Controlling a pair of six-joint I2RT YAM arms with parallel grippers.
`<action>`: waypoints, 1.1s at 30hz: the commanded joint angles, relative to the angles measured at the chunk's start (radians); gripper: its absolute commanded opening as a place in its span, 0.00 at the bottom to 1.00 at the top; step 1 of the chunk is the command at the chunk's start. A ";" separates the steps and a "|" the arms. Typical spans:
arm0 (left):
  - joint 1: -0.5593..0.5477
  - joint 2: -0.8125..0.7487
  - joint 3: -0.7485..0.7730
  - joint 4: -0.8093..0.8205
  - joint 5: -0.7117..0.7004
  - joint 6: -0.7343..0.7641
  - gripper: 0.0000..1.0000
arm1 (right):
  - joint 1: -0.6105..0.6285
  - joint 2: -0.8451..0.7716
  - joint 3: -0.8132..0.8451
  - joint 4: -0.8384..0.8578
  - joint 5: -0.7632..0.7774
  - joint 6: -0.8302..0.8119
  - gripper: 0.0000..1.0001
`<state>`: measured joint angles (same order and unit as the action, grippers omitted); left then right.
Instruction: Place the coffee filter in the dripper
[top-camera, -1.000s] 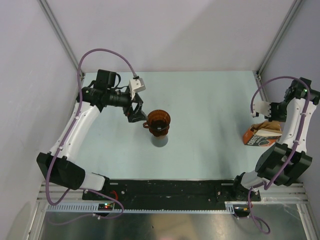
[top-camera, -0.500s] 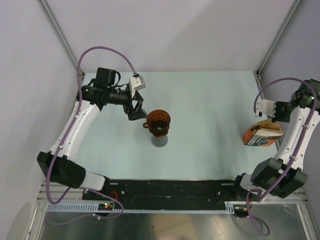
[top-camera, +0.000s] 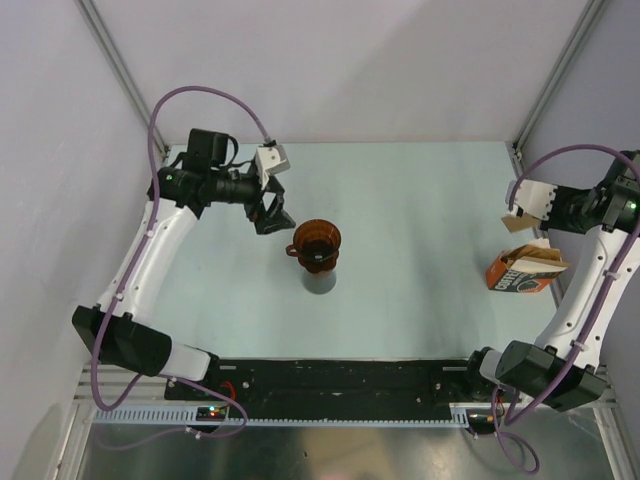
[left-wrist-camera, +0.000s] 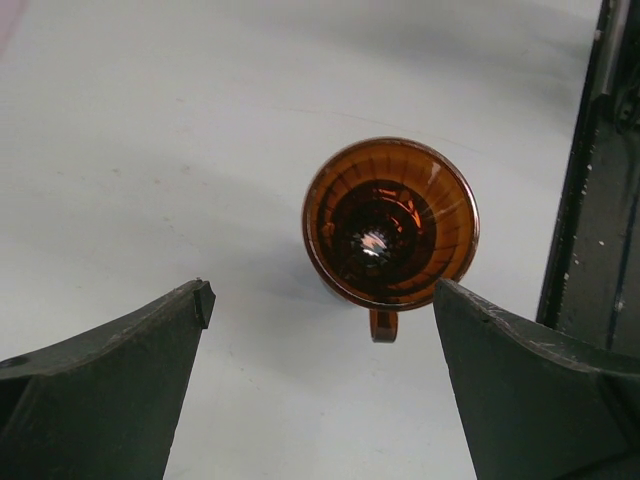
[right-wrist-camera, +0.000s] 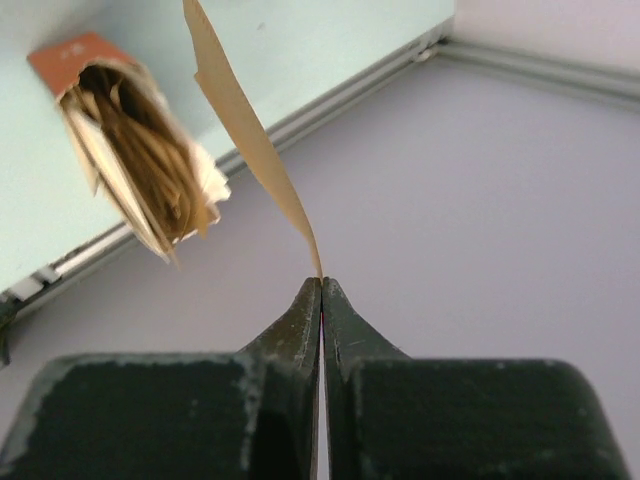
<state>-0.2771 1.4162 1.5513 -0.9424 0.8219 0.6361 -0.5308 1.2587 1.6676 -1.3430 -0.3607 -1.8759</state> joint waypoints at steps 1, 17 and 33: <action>0.007 -0.020 0.116 0.028 -0.046 -0.023 1.00 | 0.053 -0.019 0.092 -0.210 -0.129 0.143 0.00; -0.134 0.206 0.572 0.043 -0.120 -0.136 1.00 | 0.380 0.029 0.056 0.003 -0.319 0.723 0.00; -0.366 0.254 0.526 0.265 -0.190 -0.055 1.00 | 0.488 0.037 -0.071 0.375 -0.634 1.584 0.00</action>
<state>-0.5972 1.7199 2.1586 -0.8131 0.6373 0.5232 -0.0486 1.3106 1.6287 -1.2015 -0.8551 -0.6201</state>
